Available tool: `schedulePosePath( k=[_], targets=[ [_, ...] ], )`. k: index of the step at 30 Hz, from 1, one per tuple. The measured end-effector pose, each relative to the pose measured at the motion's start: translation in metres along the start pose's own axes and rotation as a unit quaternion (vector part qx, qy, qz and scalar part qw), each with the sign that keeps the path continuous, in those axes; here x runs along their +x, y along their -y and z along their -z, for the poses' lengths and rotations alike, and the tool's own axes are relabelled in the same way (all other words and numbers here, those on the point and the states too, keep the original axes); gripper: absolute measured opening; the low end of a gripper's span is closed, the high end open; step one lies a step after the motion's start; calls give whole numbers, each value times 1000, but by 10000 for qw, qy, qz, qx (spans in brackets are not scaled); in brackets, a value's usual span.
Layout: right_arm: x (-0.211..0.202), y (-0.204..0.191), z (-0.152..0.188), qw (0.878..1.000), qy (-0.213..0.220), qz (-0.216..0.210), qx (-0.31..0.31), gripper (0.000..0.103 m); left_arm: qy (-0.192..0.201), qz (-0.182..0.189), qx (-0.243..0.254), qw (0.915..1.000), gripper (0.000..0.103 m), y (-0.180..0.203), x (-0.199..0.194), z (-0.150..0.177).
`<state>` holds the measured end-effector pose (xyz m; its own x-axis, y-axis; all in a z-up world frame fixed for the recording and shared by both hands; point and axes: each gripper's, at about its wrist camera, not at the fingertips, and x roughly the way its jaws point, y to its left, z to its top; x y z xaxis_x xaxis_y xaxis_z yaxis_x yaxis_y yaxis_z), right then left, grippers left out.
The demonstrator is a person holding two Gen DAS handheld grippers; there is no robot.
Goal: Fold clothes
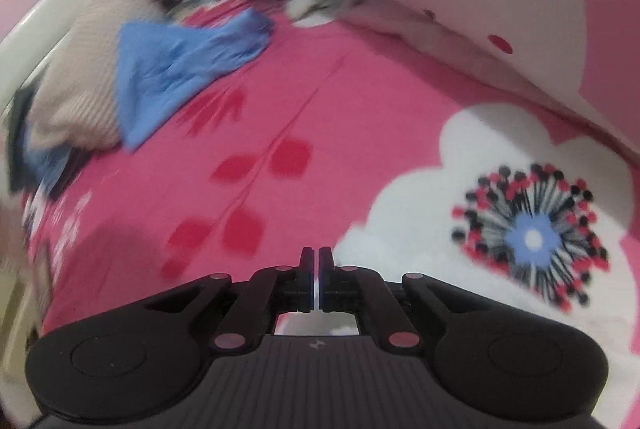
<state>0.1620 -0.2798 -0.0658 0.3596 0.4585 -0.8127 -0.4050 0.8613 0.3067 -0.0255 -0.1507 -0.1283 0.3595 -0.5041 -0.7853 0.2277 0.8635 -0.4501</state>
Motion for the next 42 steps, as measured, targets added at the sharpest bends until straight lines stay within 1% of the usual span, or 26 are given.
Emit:
schedulePosePath(
  k=[2,4,5,7,8,9,10,12,13,15,17,18,20,22,23,29,30,33,37,38,40,42],
  targets=[
    [-14,-8,18,9997,-182,-122,-130,1,-43,-28,10,10000,26,1,-1,1],
    [-21,-13,36,9992,-332,-216,-109,1,-89,-68,72,9999,26,2,1,1],
    [-18,-14,46,9988,-441,-143,-140,1,-113,-87,103,9998,26,3,2,1],
    [3,-17,66,9959,-740,309,-425,0,-159,-127,165,9997,26,5,3,1],
    [6,-18,71,9955,-670,361,-563,0,-182,-147,197,9995,26,5,4,1],
    [4,-18,71,9960,-588,380,-553,0,-205,-166,228,9994,26,6,4,1],
    [-2,-18,68,9968,-584,407,-368,0,-229,-186,259,9992,26,7,5,0],
    [-28,-17,71,9980,-361,494,-138,1,-275,-225,321,9989,26,9,7,0],
    [-43,-17,75,9981,-258,554,-123,1,-298,-245,352,9986,26,9,7,0],
    [-71,-20,92,9967,-193,772,-166,1,-328,-277,405,9983,26,11,9,1],
    [-80,-15,111,9944,-333,1001,-90,1,-336,-291,425,9981,26,12,9,0],
    [-76,-10,119,9924,-452,1144,-23,1,-343,-309,438,9980,26,12,8,-1],
    [-55,-1,135,9877,-690,1401,-78,0,-366,-370,493,9974,26,15,9,-3],
    [-53,-1,137,9882,-568,1417,-65,0,-366,-448,618,9964,26,22,5,-5],
    [-61,2,134,9880,-485,1464,42,0,-329,-457,704,9959,26,25,2,-8],
    [-109,17,119,9824,17,1739,678,1,-66,-259,1130,9932,26,45,-2,-24],
    [-106,24,117,9812,78,1816,656,1,-25,-254,1190,9926,26,48,3,-27],
    [-70,49,123,9749,-214,2182,390,0,34,-327,1339,9905,26,53,20,-34],
    [-73,57,120,9770,-328,2101,171,1,73,-314,1277,9913,26,54,26,-37],
    [-80,58,115,9759,-249,2154,232,1,71,-318,1302,9910,26,54,26,-37],
    [-93,67,103,9766,99,2097,468,1,69,-325,1345,9904,26,55,27,-36],
    [-89,80,86,9746,346,2155,497,1,59,-324,1359,9902,26,55,28,-36]
  ],
)
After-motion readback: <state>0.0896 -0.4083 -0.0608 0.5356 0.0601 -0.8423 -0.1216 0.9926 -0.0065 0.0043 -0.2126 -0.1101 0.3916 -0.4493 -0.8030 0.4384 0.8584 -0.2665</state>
